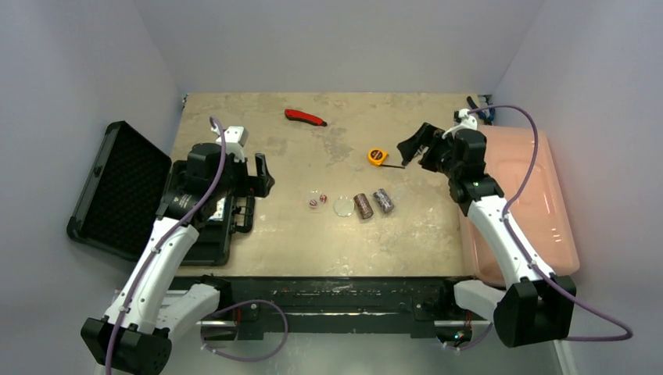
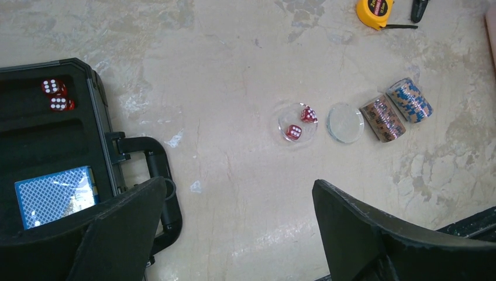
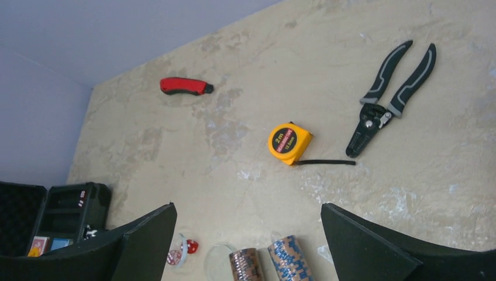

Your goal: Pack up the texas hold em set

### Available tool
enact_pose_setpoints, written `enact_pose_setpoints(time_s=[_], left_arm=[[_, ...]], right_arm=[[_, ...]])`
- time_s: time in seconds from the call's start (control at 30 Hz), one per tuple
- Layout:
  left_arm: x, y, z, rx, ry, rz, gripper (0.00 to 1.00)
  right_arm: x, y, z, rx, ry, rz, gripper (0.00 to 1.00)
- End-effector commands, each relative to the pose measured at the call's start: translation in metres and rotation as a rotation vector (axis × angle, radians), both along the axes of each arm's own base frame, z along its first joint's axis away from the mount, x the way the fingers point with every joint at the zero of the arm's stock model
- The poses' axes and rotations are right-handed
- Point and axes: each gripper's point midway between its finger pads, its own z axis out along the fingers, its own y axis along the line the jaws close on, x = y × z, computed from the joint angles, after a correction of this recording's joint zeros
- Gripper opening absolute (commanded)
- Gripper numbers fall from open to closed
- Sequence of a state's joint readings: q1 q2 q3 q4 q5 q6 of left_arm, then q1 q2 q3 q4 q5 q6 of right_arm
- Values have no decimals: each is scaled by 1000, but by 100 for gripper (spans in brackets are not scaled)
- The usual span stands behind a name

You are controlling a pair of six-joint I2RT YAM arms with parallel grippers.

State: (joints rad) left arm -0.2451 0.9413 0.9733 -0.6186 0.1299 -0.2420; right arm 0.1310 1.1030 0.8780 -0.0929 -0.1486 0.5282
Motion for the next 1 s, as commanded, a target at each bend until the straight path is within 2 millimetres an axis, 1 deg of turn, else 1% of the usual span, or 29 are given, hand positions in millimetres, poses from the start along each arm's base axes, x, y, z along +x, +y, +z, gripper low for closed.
enact_pose_setpoints(time_s=[0.0, 0.03, 0.1, 0.2, 0.33, 0.47, 0.5, 0.63, 0.77, 0.87, 0.97], left_arm=[[3, -8, 20, -14, -56, -37, 96], [3, -8, 19, -15, -51, -39, 96], [2, -10, 18, -18, -44, -46, 96], [1, -12, 17, -19, -35, -52, 95], [-3, -15, 13, -16, -14, -61, 95], [-9, -21, 11, -10, -5, -83, 94], [-11, -21, 12, -6, -7, -85, 94], [-14, -20, 15, 4, -29, -81, 93], [-17, -16, 18, 13, -43, -70, 93], [-18, -14, 20, 18, -51, -62, 93], [-19, -13, 21, 19, -59, -59, 93]], right_arm=[[8, 0, -5, -3, 99, -21, 99], [9, 1, -12, -8, 130, -20, 99], [9, 5, -18, -12, 159, -11, 99], [7, 12, -24, -20, 173, -4, 99], [6, 20, -30, -77, 202, -13, 99], [7, 42, -25, -127, 204, 46, 99], [8, 45, -24, -141, 203, 50, 99], [11, 61, -21, -190, 210, 83, 98], [13, 78, -11, -219, 183, 101, 98], [16, 91, -10, -217, 192, 129, 98], [20, 105, -12, -223, 220, 159, 98]])
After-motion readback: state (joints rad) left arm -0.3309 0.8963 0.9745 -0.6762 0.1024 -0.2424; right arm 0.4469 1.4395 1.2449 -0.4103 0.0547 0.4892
